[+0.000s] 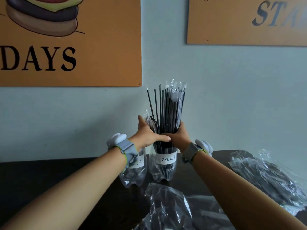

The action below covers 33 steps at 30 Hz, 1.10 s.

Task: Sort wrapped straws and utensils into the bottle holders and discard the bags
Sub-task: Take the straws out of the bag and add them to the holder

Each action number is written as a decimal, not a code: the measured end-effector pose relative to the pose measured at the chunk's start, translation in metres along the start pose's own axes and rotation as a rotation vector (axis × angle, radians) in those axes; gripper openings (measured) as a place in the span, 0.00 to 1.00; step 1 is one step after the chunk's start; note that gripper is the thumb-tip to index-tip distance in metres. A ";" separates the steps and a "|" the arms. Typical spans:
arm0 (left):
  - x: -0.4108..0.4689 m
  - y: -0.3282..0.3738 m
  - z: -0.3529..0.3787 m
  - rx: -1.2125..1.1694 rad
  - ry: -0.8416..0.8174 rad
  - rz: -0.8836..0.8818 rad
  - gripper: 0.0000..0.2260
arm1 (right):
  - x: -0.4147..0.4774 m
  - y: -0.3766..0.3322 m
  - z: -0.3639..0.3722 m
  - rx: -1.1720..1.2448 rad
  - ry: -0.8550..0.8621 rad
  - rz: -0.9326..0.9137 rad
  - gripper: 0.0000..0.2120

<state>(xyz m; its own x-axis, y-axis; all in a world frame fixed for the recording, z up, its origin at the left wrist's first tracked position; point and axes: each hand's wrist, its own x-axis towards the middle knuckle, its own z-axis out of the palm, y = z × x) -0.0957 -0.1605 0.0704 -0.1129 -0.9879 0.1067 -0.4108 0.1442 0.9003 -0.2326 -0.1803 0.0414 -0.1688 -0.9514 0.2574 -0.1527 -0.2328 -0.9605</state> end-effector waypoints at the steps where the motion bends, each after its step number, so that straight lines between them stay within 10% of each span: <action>1: 0.005 -0.001 0.004 -0.099 -0.018 -0.005 0.65 | -0.001 -0.002 -0.003 0.013 -0.044 -0.009 0.26; 8: 0.023 0.007 0.007 -0.425 -0.042 -0.014 0.54 | -0.007 -0.013 -0.017 -0.002 -0.397 -0.020 0.39; 14: 0.023 0.020 0.021 -0.267 0.138 0.150 0.26 | -0.005 -0.016 -0.008 -0.031 -0.267 -0.159 0.39; 22: 0.020 0.028 0.012 -0.360 0.049 0.204 0.29 | -0.007 -0.039 -0.012 0.013 -0.294 -0.181 0.35; 27: 0.020 0.016 0.007 -0.363 0.063 0.077 0.51 | -0.013 -0.032 -0.016 0.071 -0.270 -0.135 0.38; 33: 0.016 0.012 0.017 -0.116 -0.001 0.115 0.23 | -0.009 -0.024 -0.009 -0.024 -0.230 -0.154 0.27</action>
<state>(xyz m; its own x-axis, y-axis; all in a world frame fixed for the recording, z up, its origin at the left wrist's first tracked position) -0.1177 -0.1738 0.0759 -0.1541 -0.9651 0.2118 -0.2883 0.2489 0.9246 -0.2358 -0.1647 0.0627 0.0837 -0.9268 0.3662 -0.1832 -0.3755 -0.9085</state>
